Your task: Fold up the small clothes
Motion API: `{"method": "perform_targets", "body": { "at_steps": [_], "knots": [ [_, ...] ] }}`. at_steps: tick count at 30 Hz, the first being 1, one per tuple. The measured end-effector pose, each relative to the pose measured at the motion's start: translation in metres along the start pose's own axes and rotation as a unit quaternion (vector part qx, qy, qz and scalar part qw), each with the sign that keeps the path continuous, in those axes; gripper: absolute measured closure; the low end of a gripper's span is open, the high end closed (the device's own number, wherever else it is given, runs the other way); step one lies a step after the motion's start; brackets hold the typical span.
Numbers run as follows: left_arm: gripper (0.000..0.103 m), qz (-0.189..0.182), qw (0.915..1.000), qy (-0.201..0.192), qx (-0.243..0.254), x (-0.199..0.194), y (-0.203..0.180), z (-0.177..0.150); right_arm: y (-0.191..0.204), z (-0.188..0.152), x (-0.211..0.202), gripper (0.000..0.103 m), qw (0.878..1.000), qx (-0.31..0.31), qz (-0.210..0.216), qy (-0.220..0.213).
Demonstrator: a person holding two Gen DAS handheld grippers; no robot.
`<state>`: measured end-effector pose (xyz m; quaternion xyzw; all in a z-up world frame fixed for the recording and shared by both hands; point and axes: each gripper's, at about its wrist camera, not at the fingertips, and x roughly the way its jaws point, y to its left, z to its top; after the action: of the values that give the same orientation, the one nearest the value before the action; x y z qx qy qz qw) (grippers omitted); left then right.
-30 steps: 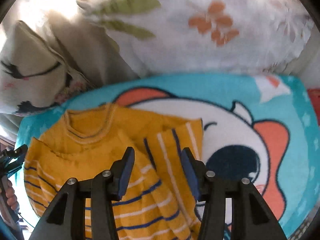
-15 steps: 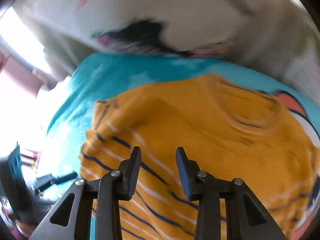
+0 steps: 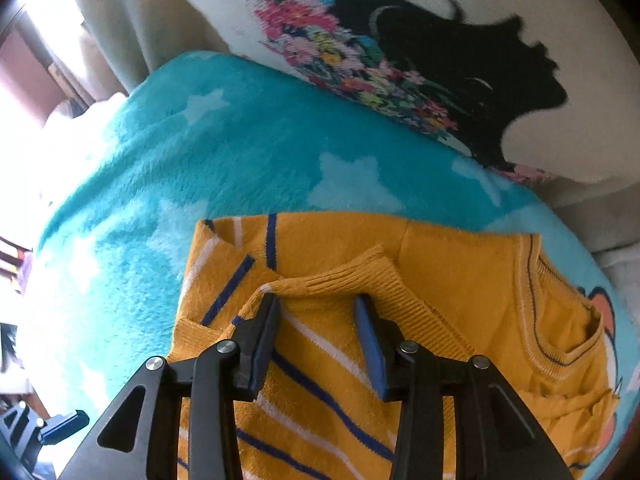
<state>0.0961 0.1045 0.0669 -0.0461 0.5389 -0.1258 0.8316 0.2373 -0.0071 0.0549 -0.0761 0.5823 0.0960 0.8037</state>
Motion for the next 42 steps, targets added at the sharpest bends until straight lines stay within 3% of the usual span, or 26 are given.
{"method": "perform_targets", "body": {
  "at_steps": [4,8,13,17,18,19,21,25,29,31,32,33,35,37,38,39,42],
  "knots": [
    [0.050,0.020,0.9996,-0.019,0.003,-0.019,-0.011,-0.003,-0.030,-0.018,-0.044,0.058,0.996,0.056,0.039,-0.057],
    [0.050,0.029,0.9988,-0.040,-0.002,-0.047,-0.025,-0.015,-0.076,-0.065,-0.086,0.052,0.989,0.105,0.045,-0.094],
    [0.042,0.030,0.9981,-0.053,-0.012,-0.066,-0.052,-0.030,-0.166,-0.131,-0.098,0.052,0.983,0.162,-0.008,-0.081],
    [0.042,0.033,0.9983,-0.041,-0.026,-0.068,-0.068,-0.045,-0.267,-0.185,-0.083,0.057,0.968,0.243,-0.046,-0.052],
    [0.042,0.036,0.9981,-0.038,-0.032,-0.070,-0.070,-0.050,-0.291,-0.197,-0.084,0.043,0.959,0.269,-0.076,-0.045],
    [0.042,0.037,0.9980,-0.035,-0.036,-0.071,-0.070,-0.052,-0.303,-0.205,-0.087,0.039,0.954,0.287,-0.080,-0.048],
    [0.042,0.038,0.9976,-0.029,-0.049,-0.072,-0.072,-0.058,-0.326,-0.228,-0.110,0.040,0.938,0.334,-0.040,-0.087],
    [0.042,0.047,0.9969,-0.018,-0.061,-0.070,-0.083,-0.067,-0.321,-0.257,-0.151,0.040,0.933,0.334,-0.006,-0.132],
    [0.042,0.035,0.9978,-0.009,-0.056,-0.062,-0.104,-0.071,-0.276,-0.273,-0.170,0.039,0.942,0.294,0.038,-0.159],
    [0.042,0.022,0.9984,-0.006,-0.051,-0.058,-0.117,-0.071,-0.254,-0.272,-0.163,0.039,0.954,0.260,0.017,-0.149],
    [0.042,0.017,0.9987,-0.007,-0.047,-0.057,-0.123,-0.071,-0.246,-0.271,-0.154,0.039,0.959,0.248,-0.013,-0.140],
    [0.042,0.013,0.9991,-0.008,-0.041,-0.056,-0.131,-0.071,-0.242,-0.267,-0.141,0.039,0.961,0.240,-0.047,-0.126],
    [0.042,0.010,0.9994,-0.011,-0.031,-0.056,-0.142,-0.072,-0.245,-0.267,-0.121,0.039,0.963,0.242,-0.066,-0.104],
    [0.042,0.009,0.9995,-0.012,-0.028,-0.057,-0.148,-0.074,-0.252,-0.265,-0.097,0.073,0.962,0.260,-0.009,-0.083],
    [0.042,0.010,0.9994,-0.013,-0.030,-0.058,-0.149,-0.076,-0.256,-0.265,-0.090,0.081,0.960,0.267,0.036,-0.080],
    [0.042,0.012,0.9993,-0.014,-0.031,-0.059,-0.149,-0.077,-0.258,-0.266,-0.092,0.087,0.959,0.268,0.038,-0.084],
    [0.042,0.025,0.9986,-0.015,-0.045,-0.062,-0.143,-0.082,-0.271,-0.270,-0.102,0.091,0.959,0.267,-0.001,-0.092]
  ]
}}
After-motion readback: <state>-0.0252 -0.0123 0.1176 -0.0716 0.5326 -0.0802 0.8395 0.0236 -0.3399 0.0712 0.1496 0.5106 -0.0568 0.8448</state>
